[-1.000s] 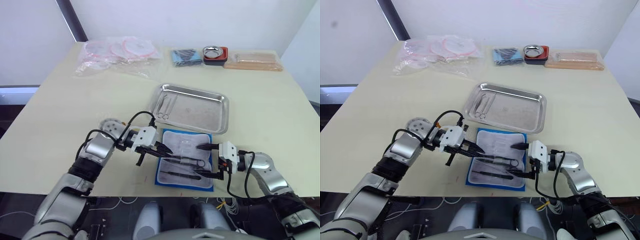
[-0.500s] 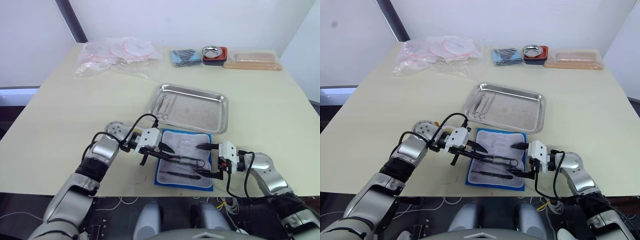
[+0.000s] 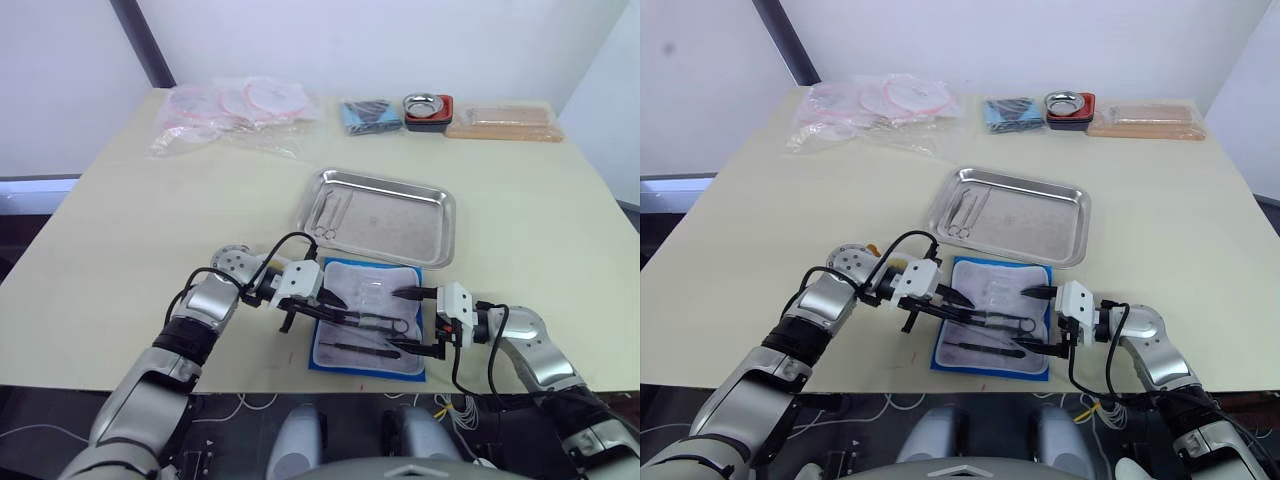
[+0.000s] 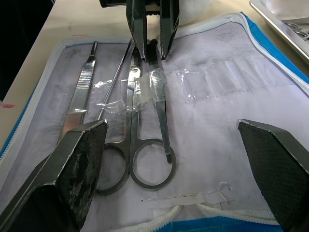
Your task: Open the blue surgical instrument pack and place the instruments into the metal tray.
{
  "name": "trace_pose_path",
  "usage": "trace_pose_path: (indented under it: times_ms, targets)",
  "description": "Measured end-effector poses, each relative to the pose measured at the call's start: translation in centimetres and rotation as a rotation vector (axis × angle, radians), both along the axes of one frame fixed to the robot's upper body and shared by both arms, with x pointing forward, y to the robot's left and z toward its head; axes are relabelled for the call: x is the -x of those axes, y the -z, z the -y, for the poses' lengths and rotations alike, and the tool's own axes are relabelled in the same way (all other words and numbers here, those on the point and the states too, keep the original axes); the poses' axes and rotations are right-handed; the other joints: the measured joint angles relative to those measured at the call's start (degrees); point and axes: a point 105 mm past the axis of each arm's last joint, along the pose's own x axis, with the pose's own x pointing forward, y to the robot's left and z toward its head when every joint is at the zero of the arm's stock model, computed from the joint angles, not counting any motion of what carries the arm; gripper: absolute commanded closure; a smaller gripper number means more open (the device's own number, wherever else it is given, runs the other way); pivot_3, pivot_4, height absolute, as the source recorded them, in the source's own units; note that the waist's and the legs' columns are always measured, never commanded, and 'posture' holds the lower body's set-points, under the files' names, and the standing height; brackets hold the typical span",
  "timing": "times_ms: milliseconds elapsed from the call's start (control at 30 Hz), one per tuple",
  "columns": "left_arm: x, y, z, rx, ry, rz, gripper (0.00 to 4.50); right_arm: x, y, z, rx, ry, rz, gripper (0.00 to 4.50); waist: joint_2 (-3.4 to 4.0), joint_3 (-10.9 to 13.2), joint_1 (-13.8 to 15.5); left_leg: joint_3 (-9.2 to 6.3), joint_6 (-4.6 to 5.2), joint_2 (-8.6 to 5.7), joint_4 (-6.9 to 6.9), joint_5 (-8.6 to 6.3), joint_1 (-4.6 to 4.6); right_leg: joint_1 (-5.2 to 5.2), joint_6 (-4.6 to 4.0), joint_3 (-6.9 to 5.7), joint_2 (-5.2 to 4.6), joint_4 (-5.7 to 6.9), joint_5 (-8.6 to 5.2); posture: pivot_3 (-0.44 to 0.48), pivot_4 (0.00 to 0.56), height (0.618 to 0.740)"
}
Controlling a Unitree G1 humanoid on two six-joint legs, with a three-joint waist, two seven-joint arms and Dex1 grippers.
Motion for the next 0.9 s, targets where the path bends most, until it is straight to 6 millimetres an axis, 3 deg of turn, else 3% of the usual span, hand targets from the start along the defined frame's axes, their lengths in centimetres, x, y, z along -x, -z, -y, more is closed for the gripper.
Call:
trace_pose_path:
  times_ms: [100, 233, 900]
  targets:
    - [-0.2, 0.3, 0.0, -0.015, -0.014, 0.005, 3.72, -0.1, 0.0, 0.0, 0.001, 0.006, 0.001, 0.00, 0.11, -0.09, -0.01, 0.00, 0.00, 0.00, 0.10, 0.00, 0.01, 0.00, 0.01, 0.03, 0.00, 0.10, -0.01, 0.000, 0.150, 0.740]
    - [-0.3, 0.4, 0.0, -0.019, -0.025, 0.002, 4.44, -0.1, 0.0, 0.0, 0.002, 0.014, 0.002, 0.00, 0.17, -0.12, -0.09, 0.00, 0.00, 0.00, 0.22, 0.00, 0.02, -0.01, 0.07, 0.06, 0.01, 0.24, -0.06, 0.000, 0.150, 0.740]
    - [-0.1, -0.6, -0.2, -0.072, -0.067, -0.063, 4.44, -0.1, 0.0, -0.3, -0.003, -0.003, 0.003, 0.00, 0.25, -0.02, -1.13, -0.19, 0.00, 0.00, 0.35, 0.00, -0.09, -0.06, 0.09, 0.06, 0.01, 0.32, -0.07, 0.000, 0.150, 0.740]
